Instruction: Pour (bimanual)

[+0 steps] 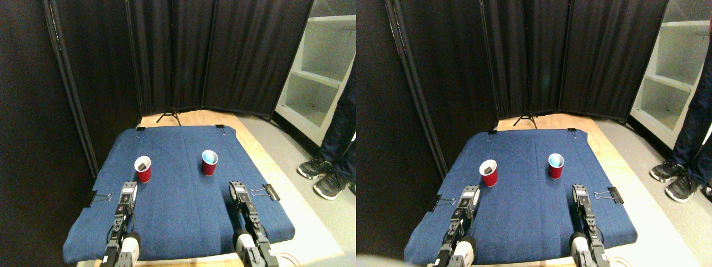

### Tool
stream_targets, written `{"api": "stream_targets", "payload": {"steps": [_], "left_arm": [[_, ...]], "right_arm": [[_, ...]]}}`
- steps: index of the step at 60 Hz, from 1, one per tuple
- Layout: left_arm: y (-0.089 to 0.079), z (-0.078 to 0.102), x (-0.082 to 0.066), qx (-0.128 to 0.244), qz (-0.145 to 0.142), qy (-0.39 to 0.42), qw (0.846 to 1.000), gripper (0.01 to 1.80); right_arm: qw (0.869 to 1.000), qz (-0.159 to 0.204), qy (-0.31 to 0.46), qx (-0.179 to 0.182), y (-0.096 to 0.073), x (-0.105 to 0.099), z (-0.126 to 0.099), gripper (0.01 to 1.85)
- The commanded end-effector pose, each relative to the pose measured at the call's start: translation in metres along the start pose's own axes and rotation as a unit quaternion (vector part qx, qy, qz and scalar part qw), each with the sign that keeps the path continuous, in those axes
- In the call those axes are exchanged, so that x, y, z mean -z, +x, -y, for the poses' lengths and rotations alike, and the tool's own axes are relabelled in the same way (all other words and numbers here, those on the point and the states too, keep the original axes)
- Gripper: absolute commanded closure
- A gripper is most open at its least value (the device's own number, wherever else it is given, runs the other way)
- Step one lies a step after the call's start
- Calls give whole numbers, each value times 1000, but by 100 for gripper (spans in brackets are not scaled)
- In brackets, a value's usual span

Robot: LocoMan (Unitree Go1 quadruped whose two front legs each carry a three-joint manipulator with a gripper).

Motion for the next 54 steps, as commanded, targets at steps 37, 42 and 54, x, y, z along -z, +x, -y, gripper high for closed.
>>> {"api": "stream_targets", "payload": {"steps": [37, 42, 54], "left_arm": [[10, 5, -4, -2, 39, -70, 997, 103], [12, 6, -6, -5, 56, -103, 993, 102], [17, 4, -9, -24, 92, -189, 977, 98]], "right_arm": [[994, 51, 101, 7, 3, -6, -3, 121], [989, 72, 132, -8, 8, -8, -3, 121], [968, 88, 236, 3, 16, -18, -3, 117]]}}
